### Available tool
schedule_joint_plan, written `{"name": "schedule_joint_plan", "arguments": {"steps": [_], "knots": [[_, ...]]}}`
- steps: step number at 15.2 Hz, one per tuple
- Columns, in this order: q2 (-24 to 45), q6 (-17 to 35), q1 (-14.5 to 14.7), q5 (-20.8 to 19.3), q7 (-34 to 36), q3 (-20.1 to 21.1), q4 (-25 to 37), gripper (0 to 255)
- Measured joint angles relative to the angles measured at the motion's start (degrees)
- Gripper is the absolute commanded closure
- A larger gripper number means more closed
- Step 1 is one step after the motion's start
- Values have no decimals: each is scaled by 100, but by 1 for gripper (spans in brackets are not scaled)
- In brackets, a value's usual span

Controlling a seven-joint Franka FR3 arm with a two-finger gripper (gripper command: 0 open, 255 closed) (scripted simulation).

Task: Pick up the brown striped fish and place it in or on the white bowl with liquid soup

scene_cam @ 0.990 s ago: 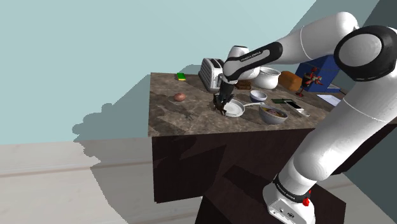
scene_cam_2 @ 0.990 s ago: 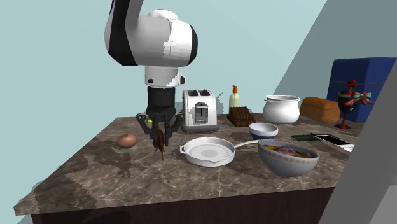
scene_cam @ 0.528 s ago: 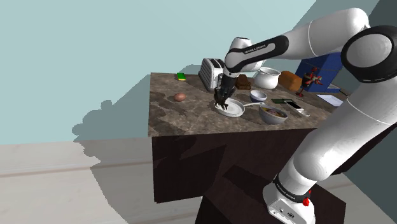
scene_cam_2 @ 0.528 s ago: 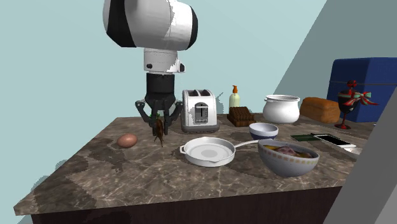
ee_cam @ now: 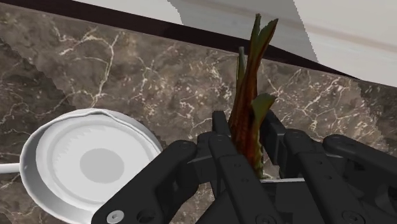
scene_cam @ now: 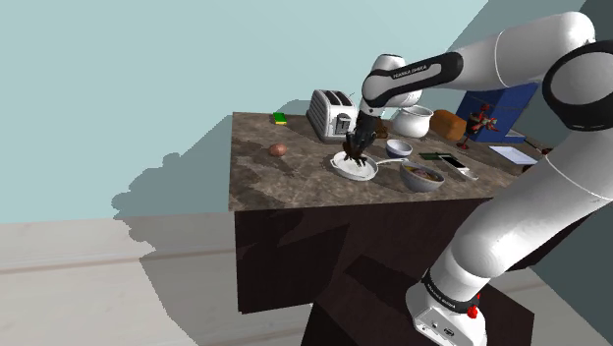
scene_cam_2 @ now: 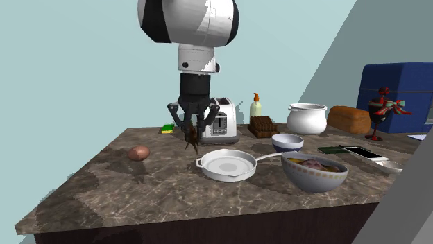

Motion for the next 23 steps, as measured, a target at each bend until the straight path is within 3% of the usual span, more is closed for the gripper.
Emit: {"name": "schedule_joint_plan", "arguments": {"steps": [11, 23], "knots": [[-263, -219, -721, -329, -1501, -993, -71, 255], [422, -404, -1342, -203, -3400, -2170, 703, 255]]}}
